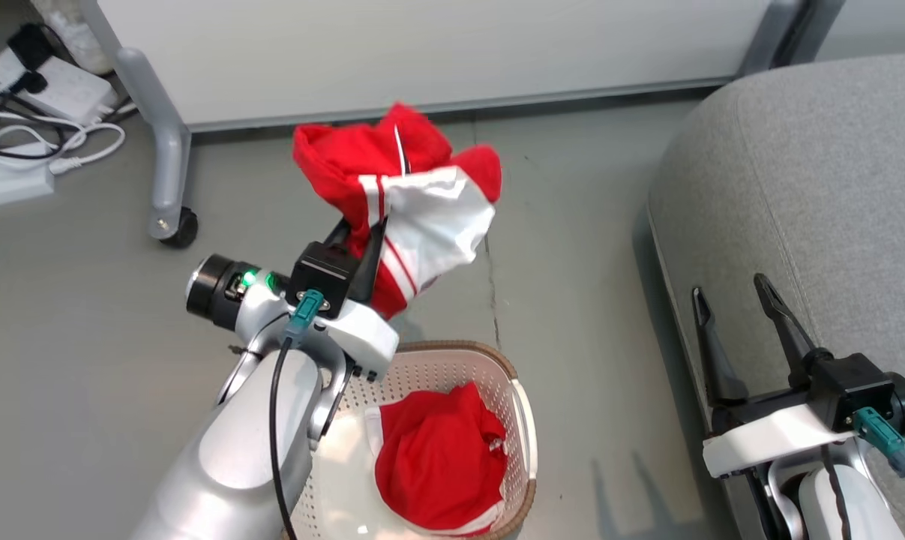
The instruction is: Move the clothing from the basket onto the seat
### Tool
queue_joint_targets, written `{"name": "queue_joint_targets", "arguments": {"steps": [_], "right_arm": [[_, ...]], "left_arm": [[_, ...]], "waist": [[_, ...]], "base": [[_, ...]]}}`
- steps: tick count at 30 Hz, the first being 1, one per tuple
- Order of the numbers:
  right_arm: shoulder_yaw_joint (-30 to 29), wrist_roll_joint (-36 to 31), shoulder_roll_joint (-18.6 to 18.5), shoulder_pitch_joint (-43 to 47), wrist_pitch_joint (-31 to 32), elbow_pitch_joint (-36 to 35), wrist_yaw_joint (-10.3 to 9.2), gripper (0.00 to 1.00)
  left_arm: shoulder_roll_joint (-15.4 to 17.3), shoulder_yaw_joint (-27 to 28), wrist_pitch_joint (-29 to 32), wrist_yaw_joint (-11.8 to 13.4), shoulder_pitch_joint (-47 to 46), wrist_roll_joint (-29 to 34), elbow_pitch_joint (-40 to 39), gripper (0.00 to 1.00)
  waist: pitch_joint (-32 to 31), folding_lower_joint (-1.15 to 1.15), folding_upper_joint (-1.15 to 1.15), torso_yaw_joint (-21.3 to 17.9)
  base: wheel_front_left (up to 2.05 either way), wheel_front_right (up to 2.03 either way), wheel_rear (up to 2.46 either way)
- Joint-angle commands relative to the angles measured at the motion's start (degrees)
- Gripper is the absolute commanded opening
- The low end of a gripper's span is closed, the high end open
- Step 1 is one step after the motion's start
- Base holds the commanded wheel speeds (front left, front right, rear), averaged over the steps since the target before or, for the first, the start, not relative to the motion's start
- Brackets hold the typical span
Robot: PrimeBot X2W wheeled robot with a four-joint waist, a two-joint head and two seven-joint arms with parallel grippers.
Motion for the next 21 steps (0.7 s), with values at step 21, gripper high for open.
{"name": "queue_joint_targets", "arguments": {"steps": [21], "right_arm": [[3.53,-0.56,-0.49,4.51,0.01,0.03,-0.01,1.00]], "left_arm": [[-1.10,10.18,-0.18,-2.65,9.06,-3.62,-43.42,0.00]], "waist": [[-7.68,0.00,0.00,-0.25]], "base": [[0.00,0.00,0.00]]}}
